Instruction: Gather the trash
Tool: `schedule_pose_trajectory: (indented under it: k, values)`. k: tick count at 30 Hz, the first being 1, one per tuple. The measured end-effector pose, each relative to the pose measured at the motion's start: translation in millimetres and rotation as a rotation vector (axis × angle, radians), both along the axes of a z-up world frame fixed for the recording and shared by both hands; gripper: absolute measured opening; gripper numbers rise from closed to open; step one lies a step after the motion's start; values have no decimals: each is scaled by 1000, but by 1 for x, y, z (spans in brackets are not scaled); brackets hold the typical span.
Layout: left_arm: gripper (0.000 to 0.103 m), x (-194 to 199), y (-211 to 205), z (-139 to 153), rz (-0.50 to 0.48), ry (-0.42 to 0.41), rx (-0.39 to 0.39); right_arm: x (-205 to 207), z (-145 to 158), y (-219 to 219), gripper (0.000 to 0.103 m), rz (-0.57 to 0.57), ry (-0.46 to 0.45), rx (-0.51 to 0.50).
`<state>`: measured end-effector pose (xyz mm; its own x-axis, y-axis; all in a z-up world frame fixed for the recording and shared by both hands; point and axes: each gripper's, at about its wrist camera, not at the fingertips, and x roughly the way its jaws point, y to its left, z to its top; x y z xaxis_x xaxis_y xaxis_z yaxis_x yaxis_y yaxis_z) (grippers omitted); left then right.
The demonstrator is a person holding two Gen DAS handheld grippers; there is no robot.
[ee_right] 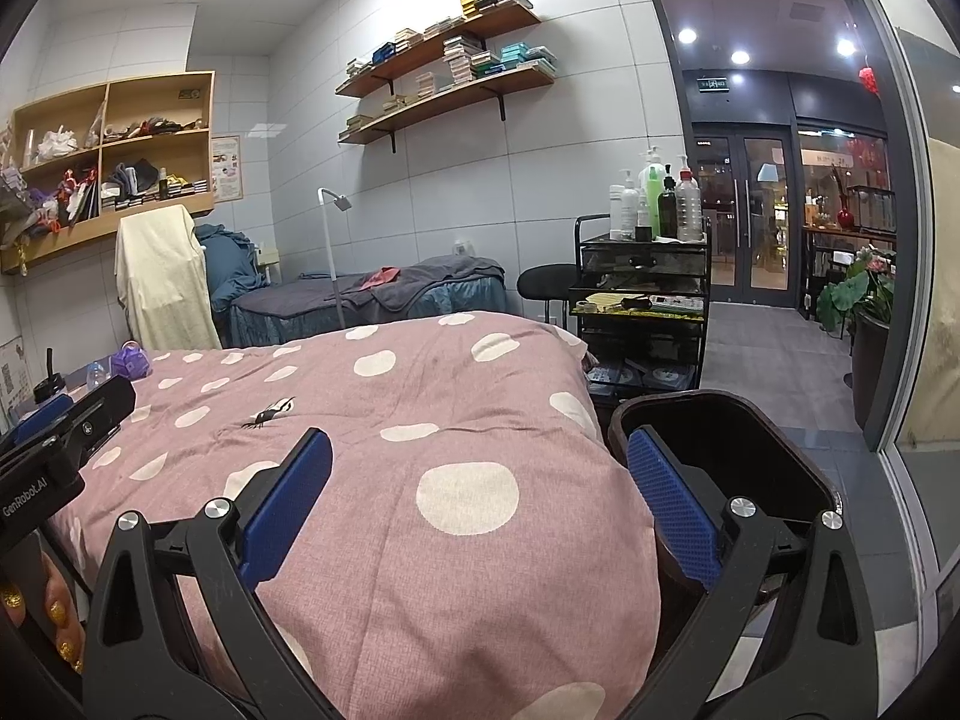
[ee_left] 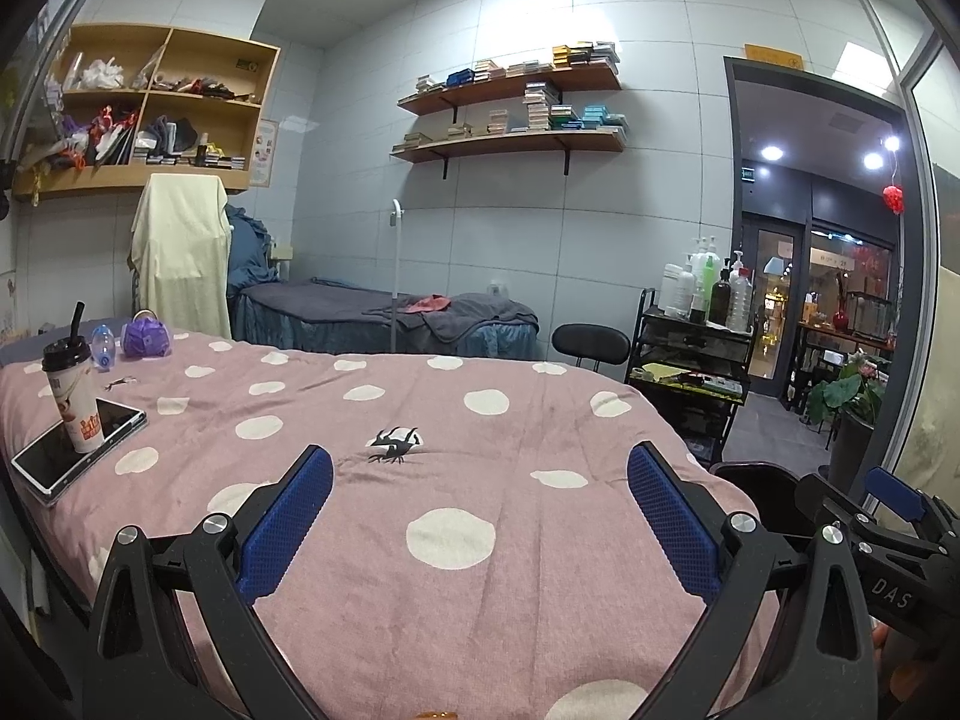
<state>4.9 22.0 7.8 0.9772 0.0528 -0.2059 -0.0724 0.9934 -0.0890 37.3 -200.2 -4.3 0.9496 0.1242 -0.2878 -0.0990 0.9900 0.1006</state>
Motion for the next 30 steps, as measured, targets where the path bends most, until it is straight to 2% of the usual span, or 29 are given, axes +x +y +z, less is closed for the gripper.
schedule_pose_trajectory:
  k: [15,30]
  values:
    - [97,1,2,0,-7,19,-23,1,-2,-3,97,-3,15,33]
    - [97,2,1,0,-13,35,-25,6,-1,0,97,2,36,22]
